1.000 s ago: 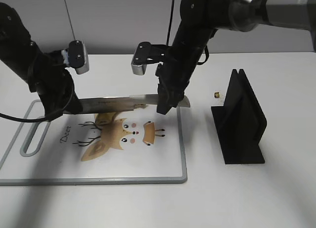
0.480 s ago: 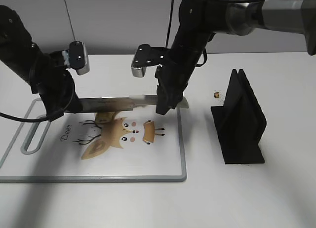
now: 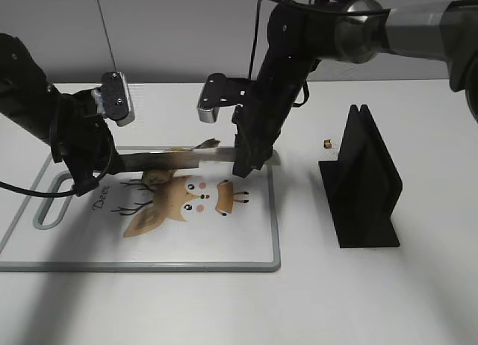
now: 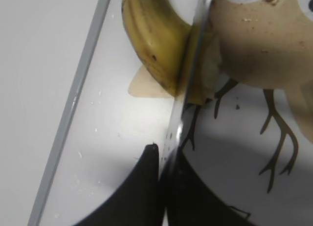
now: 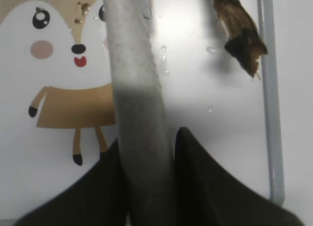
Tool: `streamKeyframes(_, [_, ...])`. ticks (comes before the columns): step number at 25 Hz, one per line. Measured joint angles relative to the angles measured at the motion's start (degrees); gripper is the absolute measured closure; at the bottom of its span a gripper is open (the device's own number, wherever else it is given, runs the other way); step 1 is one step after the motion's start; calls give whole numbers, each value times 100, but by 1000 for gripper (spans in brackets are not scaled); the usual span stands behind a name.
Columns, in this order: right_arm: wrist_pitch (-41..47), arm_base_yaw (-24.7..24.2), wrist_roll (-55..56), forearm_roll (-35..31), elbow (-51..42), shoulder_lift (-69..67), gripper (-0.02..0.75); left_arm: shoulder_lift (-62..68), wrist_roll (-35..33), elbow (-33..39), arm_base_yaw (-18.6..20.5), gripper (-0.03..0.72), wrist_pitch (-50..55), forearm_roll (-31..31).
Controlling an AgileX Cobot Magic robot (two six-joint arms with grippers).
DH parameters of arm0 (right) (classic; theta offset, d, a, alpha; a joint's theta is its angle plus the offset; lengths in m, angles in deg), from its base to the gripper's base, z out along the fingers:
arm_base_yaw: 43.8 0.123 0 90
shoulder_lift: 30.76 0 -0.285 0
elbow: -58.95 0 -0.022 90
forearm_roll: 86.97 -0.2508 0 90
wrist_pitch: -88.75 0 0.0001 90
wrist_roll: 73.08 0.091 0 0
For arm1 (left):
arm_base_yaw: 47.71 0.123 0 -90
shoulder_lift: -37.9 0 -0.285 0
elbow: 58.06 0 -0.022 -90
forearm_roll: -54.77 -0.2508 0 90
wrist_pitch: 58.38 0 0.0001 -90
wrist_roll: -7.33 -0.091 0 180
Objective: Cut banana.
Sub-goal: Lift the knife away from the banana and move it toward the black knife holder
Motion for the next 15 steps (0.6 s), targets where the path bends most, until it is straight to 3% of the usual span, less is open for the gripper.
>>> streamKeyframes(15, [13, 0, 30, -20, 0, -134, 531, 273, -20, -74, 6, 668, -51, 131])
